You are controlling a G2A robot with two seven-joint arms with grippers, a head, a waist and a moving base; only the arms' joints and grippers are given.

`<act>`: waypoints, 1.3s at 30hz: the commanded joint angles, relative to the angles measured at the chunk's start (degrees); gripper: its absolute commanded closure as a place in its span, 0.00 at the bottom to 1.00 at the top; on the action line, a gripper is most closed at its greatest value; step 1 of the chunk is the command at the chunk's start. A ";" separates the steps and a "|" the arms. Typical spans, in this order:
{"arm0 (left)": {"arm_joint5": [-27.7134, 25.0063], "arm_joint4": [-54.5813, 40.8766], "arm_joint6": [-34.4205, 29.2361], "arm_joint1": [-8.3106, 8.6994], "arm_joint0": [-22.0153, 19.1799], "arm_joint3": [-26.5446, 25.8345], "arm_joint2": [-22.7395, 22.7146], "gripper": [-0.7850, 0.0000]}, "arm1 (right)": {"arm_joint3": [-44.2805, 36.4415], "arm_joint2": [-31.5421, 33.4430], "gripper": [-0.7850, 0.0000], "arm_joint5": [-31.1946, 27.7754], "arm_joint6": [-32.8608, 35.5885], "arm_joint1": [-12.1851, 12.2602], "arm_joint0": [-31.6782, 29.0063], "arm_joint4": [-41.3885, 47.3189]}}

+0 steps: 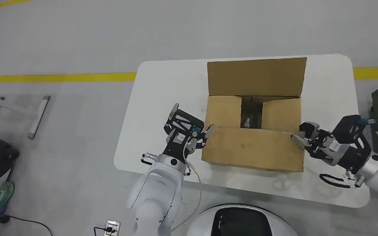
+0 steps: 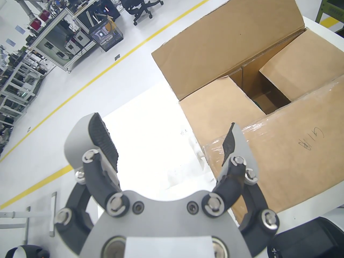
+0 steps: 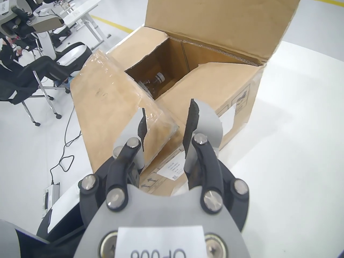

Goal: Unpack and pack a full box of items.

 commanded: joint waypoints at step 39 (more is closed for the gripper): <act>0.00 0.00 0.00 0.00 0.00 0.00 0.00 0.00 | -14.21 6.25 1.00 -14.53 -14.29 1.89 -8.05 -11.02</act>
